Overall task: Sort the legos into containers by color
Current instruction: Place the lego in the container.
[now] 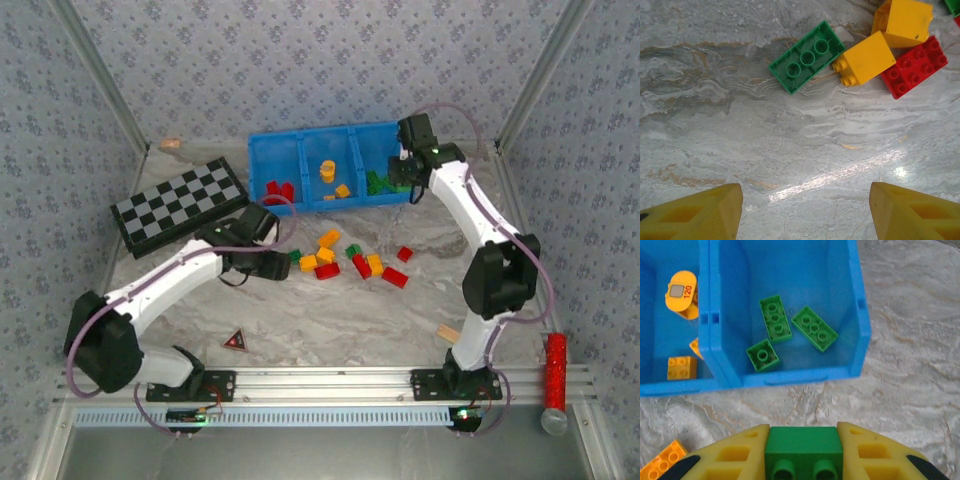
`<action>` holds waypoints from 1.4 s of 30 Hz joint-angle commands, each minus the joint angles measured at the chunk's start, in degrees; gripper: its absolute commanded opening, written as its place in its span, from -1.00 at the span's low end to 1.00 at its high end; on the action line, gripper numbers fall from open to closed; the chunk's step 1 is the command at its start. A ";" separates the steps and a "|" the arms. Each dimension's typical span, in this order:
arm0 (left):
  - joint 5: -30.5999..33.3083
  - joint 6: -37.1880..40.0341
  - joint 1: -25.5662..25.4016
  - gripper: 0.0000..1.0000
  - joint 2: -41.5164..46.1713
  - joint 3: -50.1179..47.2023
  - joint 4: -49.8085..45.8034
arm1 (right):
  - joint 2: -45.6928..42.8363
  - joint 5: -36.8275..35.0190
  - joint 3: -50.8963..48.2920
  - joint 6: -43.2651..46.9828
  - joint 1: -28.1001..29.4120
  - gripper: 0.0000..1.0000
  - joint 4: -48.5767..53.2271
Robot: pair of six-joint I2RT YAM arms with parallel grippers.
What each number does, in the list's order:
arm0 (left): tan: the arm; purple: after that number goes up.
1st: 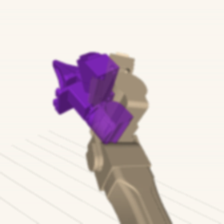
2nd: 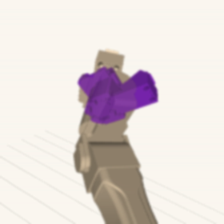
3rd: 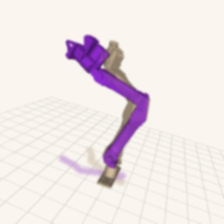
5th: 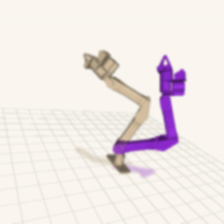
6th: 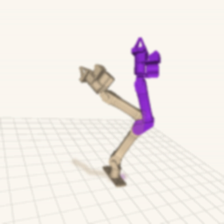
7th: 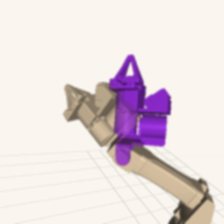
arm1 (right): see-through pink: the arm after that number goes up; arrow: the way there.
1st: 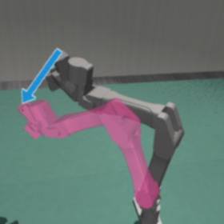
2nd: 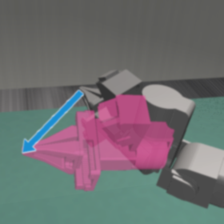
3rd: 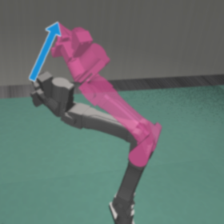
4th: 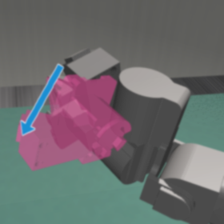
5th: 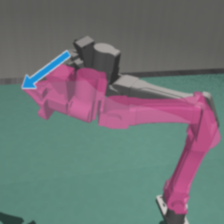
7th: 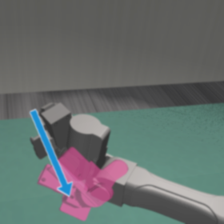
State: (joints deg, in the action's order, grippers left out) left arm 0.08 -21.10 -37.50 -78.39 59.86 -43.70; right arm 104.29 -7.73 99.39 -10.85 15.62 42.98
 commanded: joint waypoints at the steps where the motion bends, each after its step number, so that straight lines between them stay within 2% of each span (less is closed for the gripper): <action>1: 0.54 -0.06 -1.23 0.36 -1.29 3.07 0.24 | 4.67 1.16 5.83 3.81 -0.50 -0.42 -0.18; 10: 2.80 0.09 -3.37 0.37 -4.12 6.62 -0.42 | 16.39 1.90 15.01 8.68 -0.58 -0.42 -2.16; 22: 3.79 0.22 -4.63 0.43 -7.23 10.26 -2.08 | 25.96 2.25 20.72 10.49 -0.59 -0.38 -2.21; 30: 5.39 2.92 -4.85 0.43 -11.74 14.38 -1.65 | 28.58 2.72 21.21 10.59 -1.09 -0.24 -2.55; 42: 6.26 8.01 -4.95 0.46 -21.34 22.94 1.26 | 27.27 2.96 20.77 10.68 -1.42 0.06 -2.20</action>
State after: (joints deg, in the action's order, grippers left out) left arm 5.06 -15.79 -42.02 -98.10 80.05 -43.29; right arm 132.57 -5.10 118.56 -0.56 14.70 40.21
